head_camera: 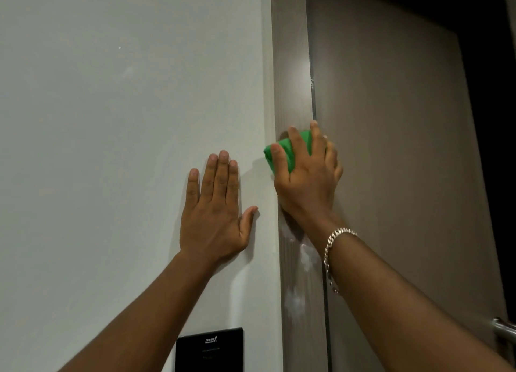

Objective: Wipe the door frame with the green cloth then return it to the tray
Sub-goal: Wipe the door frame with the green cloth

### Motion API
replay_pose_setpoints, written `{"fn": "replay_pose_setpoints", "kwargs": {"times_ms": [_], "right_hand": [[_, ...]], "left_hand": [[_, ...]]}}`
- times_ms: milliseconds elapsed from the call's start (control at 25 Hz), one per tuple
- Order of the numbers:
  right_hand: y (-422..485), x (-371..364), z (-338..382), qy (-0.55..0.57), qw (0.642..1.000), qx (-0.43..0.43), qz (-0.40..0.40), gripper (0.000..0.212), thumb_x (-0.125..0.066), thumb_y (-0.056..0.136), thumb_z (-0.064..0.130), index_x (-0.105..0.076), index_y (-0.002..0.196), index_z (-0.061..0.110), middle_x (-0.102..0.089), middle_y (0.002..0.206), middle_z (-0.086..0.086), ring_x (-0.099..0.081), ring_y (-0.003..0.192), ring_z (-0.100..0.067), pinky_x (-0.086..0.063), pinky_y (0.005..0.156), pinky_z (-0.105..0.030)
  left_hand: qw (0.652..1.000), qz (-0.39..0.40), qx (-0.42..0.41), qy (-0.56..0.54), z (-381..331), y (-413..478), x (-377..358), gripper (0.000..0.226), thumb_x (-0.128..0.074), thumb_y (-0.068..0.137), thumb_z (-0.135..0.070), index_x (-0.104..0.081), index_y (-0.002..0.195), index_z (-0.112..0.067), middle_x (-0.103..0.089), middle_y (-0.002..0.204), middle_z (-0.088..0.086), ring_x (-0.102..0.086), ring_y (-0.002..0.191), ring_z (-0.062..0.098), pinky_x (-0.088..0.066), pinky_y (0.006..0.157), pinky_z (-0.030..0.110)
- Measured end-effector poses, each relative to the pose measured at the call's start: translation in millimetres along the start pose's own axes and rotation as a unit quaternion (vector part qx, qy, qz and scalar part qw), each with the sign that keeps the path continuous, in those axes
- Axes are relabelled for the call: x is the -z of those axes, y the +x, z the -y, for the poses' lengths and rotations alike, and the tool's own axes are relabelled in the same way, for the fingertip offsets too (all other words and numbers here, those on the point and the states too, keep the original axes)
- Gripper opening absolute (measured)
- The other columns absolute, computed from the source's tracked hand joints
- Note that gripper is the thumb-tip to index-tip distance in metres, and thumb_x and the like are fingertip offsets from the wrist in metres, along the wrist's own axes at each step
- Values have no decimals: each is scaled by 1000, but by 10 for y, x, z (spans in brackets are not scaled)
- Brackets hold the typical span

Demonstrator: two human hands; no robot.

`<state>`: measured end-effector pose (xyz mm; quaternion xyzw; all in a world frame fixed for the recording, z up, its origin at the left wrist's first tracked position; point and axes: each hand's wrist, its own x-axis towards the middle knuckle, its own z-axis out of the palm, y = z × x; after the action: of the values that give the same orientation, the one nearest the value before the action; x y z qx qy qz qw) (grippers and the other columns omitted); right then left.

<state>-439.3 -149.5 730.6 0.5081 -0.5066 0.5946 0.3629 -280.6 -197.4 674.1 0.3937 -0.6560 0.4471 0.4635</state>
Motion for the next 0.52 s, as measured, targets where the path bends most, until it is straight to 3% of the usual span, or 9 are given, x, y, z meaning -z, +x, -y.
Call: {"fn": "replay_pose_setpoints", "kwargs": {"times_ms": [200,280,400,440,520], "right_hand": [[-451,61,-311,-55,987,148,35,63,-35,93,65,-42,146,31,-30,161,-8,-31,143,-35,-34,108,-55],[-547,78,-414,-29,991,122,41,63,-36,92,65,-42,145,31,-29,162,-6,-31,143,-33,-35,109,-55],[-351,12,-136,9,1000,-21,21,64,-33,91,68,-44,143,33,-28,162,-6,-29,145,-35,-29,111,-59],[-328,-6,-40,2,999,-36,15,64,-32,91,69,-44,142,33,-28,163,-7,-27,146,-36,-26,112,-60],[-411,-19,-34,-36,999,25,14,65,-31,91,70,-44,143,33,-27,163,-8,-26,147,-37,-25,112,-59]], "left_hand": [[1000,2,4,9,1,-26,-7,85,-23,94,-58,-1,155,-3,0,166,18,3,154,31,-6,125,52],[1000,1,6,8,5,-42,-7,85,-24,95,-58,-1,155,-3,0,166,19,2,154,32,-6,125,52],[1000,1,10,6,-15,-43,-12,85,-25,95,-58,0,155,-3,0,166,18,3,154,32,-7,125,52],[1000,2,11,6,-20,-48,-13,85,-25,95,-58,0,155,-3,1,166,18,3,154,32,-6,125,52],[1000,5,14,11,-20,-63,-9,85,-22,95,-59,1,155,-3,1,166,19,3,154,32,-6,125,53]]}}
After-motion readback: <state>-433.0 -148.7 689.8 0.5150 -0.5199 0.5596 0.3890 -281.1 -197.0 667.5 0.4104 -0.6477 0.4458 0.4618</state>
